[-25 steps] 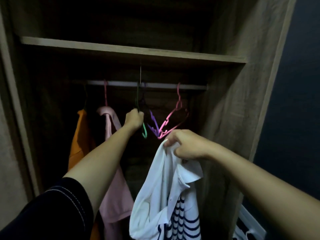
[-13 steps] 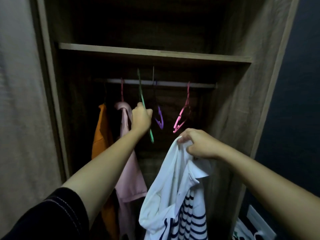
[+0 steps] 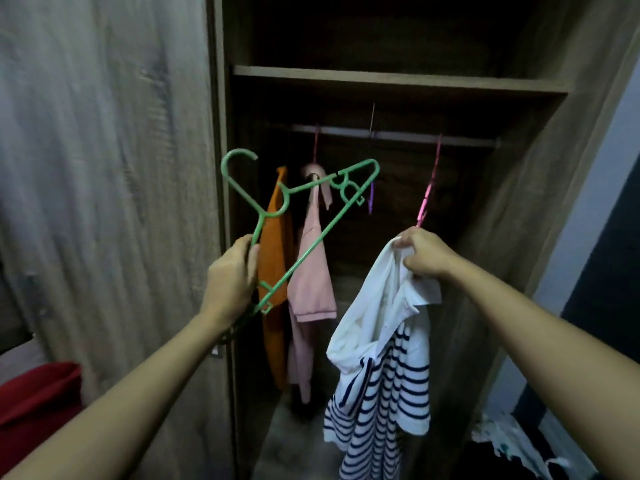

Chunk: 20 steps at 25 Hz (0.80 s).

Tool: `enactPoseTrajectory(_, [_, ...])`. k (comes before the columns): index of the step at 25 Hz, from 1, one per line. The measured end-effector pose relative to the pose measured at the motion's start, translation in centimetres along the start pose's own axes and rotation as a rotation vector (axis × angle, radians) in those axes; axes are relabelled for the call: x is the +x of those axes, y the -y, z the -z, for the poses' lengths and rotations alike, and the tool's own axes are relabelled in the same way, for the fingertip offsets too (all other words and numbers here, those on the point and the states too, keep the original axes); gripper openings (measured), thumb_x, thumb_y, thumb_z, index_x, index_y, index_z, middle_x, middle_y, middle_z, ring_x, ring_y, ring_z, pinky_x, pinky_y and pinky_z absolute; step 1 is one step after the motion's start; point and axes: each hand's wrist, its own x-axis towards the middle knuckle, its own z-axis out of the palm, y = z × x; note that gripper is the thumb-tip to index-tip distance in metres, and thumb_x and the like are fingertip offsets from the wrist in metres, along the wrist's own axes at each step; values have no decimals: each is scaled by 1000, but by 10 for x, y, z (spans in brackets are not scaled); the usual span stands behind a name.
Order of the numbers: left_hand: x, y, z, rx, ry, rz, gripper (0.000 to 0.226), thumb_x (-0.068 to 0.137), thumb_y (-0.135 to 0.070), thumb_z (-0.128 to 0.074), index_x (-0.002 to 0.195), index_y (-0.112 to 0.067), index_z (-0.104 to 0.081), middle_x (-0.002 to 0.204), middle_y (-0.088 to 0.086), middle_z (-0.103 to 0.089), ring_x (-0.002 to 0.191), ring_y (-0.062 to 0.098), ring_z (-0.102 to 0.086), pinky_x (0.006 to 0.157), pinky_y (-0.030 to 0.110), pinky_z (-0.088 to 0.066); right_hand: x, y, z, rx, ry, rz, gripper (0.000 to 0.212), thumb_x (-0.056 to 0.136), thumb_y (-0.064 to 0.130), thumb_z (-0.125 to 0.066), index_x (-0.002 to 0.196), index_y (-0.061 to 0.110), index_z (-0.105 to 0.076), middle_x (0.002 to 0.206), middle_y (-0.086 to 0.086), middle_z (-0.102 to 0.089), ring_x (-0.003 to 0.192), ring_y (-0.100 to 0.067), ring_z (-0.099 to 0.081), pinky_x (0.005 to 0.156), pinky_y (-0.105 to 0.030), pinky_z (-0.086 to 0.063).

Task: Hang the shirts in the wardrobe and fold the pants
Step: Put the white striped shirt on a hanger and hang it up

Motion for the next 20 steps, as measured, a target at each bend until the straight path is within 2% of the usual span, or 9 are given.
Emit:
enactPoseTrajectory(2, [-19, 24, 22, -43, 53, -37, 21, 95, -17, -50, 108, -4, -59, 77, 10, -67, 69, 24, -67, 65, 27, -44, -2, -7, -1, -32, -4, 20, 42, 86, 1, -45, 127, 4, -55, 137, -13, -47, 123, -29, -48, 98, -32, -42])
enactPoseTrajectory(4, [-35, 43, 37, -58, 132, -86, 16, 95, -21, -51, 104, -10, -57, 67, 0, -62, 59, 10, -62, 57, 25, -48, -7, -10, 1, -50, -22, 29, 42, 85, -1, -46, 126, 3, -56, 138, -14, -46, 127, -29, -45, 106, -32, -35])
enactPoseTrajectory(7, [-47, 52, 42, -3, 180, -232, 30, 93, -36, -43, 103, -10, -57, 72, 3, -66, 71, 8, -60, 59, 21, -48, -12, -9, 2, -67, 0, 42, 40, 85, 0, -48, 124, 6, -58, 138, -10, -45, 127, -28, -44, 107, -34, -35])
enactPoseTrajectory(10, [-51, 34, 30, 21, 156, -432, 35, 96, -39, -36, 102, -11, -56, 79, 4, -68, 76, 9, -60, 64, 19, -45, -17, 6, -1, -144, 99, 132, 47, 81, -1, -50, 125, 14, -58, 140, -1, -42, 127, -25, -44, 104, -37, -40])
enactPoseTrajectory(12, [-56, 17, 15, 55, 170, -528, 38, 99, -40, -29, 102, -12, -54, 83, 4, -69, 73, 9, -63, 58, 20, -47, -20, 23, -4, -224, 149, 225, 54, 78, -3, -50, 128, 18, -55, 143, 3, -39, 127, -24, -42, 102, -36, -41])
enactPoseTrajectory(15, [-69, -3, -8, 14, 183, -475, 34, 99, -40, -27, 103, -16, -50, 85, 4, -69, 71, 15, -68, 51, 27, -50, -27, 48, -9, -224, 148, 343, 57, 77, -3, -47, 128, 21, -55, 142, 7, -41, 124, -24, -42, 100, -36, -40])
enactPoseTrajectory(18, [-78, -13, -19, -79, 178, -381, 41, 99, -41, -27, 102, -12, -55, 84, 3, -68, 73, 15, -64, 56, 25, -46, -26, 58, -7, -115, 109, 426, 55, 74, -4, -49, 125, 16, -58, 137, 3, -47, 124, -21, -45, 105, -38, -39])
enactPoseTrajectory(20, [-76, -15, -20, -110, 158, -367, 41, 99, -39, -31, 103, -9, -58, 88, 4, -68, 77, 13, -64, 59, 25, -47, -26, 59, -2, -129, 128, 430, 51, 78, 2, -49, 125, 18, -58, 137, 3, -48, 124, -20, -46, 104, -38, -39])
